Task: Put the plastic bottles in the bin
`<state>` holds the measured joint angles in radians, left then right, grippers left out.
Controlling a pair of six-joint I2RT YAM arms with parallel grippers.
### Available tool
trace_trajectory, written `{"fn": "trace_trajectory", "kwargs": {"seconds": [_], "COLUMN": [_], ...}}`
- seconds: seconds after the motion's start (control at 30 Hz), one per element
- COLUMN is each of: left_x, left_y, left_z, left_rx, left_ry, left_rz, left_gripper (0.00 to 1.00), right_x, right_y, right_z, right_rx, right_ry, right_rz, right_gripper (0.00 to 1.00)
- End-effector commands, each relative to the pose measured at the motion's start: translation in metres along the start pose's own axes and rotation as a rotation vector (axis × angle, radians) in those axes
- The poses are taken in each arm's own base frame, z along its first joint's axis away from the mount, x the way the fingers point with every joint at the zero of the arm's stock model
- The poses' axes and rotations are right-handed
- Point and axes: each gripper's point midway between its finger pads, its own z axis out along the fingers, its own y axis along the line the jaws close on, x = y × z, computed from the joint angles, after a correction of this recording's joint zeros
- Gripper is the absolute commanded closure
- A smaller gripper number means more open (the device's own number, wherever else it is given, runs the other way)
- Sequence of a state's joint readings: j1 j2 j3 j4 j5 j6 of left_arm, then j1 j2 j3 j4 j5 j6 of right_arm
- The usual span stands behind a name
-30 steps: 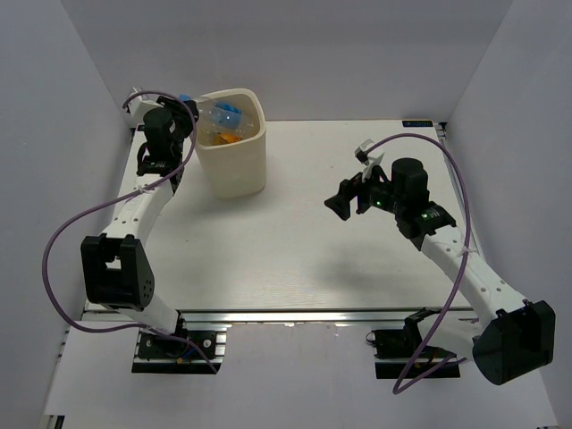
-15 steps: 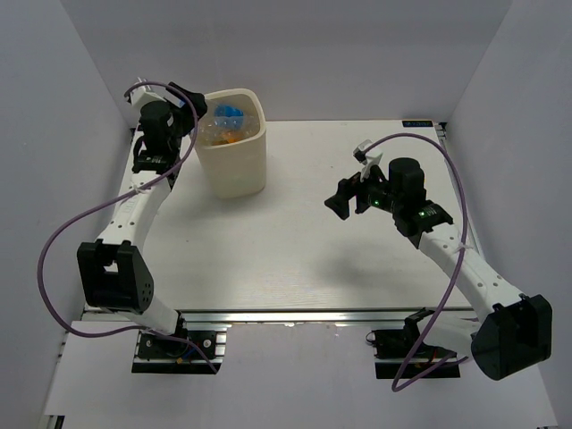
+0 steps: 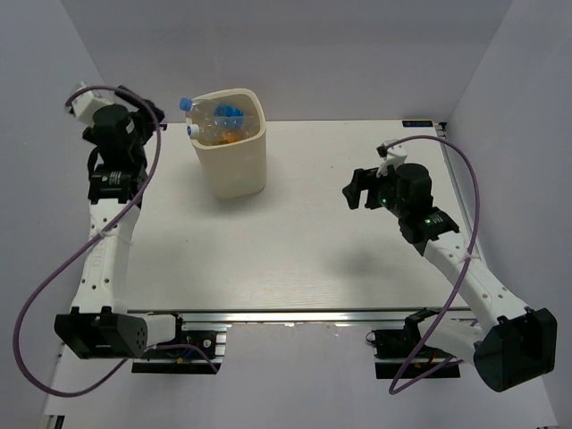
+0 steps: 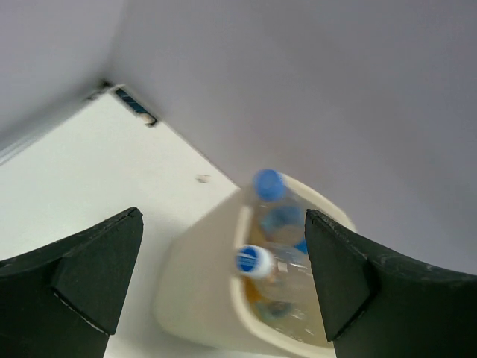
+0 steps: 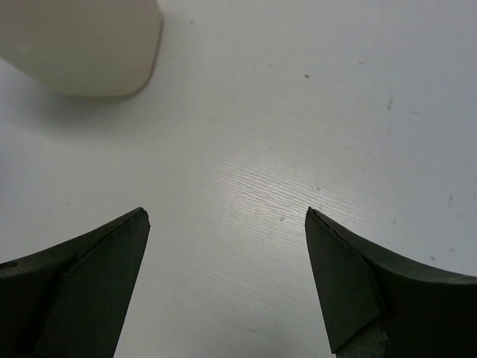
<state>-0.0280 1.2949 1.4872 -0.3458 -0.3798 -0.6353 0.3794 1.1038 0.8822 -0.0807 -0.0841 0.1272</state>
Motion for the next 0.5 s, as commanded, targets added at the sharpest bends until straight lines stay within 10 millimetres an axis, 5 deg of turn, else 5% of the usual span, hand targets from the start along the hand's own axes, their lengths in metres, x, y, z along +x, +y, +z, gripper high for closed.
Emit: {"fn": "trace_trajectory", "kwargs": {"seconds": [0.0, 0.07, 0.17, 0.47], "left_x": [0.029, 0.041, 0.041, 0.041], "left_y": [0.098, 0.141, 0.166, 0.187], "left_z": [0.001, -0.002, -0.002, -0.002], "left_rx": [-0.275, -0.385, -0.446, -0.495], "left_ry": [0.079, 0.079, 0.054, 0.055], "left_rz": [-0.007, -0.02, -0.076, -0.113], "left_gripper": [0.02, 0.02, 0.02, 0.02], "right_x": [-0.005, -0.009, -0.001, 0.017], "right_y": [-0.029, -0.038, -0.041, -0.05], "right_z": [-0.01, -0.016, -0.019, -0.023], "right_rx": [0.179, 0.24, 0.255, 0.298], "right_ry": [-0.062, -0.099, -0.112, -0.084], "right_rz": [0.086, 0.114, 0.138, 0.126], "right_gripper": [0.11, 0.11, 0.11, 0.11]}}
